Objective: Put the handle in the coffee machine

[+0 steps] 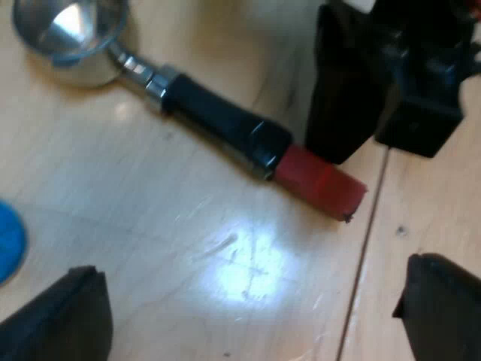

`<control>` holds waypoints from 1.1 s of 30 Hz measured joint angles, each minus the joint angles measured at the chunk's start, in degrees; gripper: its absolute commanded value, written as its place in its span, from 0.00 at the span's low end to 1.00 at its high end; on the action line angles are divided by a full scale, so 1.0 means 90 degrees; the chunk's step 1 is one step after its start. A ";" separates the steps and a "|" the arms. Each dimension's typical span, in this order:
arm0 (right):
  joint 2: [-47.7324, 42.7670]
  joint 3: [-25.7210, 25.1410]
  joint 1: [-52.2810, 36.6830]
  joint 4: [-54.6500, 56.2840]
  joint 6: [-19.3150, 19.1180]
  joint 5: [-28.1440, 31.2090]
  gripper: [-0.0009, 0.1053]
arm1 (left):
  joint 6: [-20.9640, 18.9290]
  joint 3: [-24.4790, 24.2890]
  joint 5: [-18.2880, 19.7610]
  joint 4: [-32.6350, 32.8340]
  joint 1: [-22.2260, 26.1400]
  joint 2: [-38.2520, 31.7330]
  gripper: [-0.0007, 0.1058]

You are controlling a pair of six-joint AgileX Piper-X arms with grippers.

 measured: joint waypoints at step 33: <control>0.1130 -0.1071 -0.0144 -0.0306 -0.0378 0.0340 0.01 | 0.0404 -0.0667 -0.0329 0.0882 0.0509 0.0000 0.75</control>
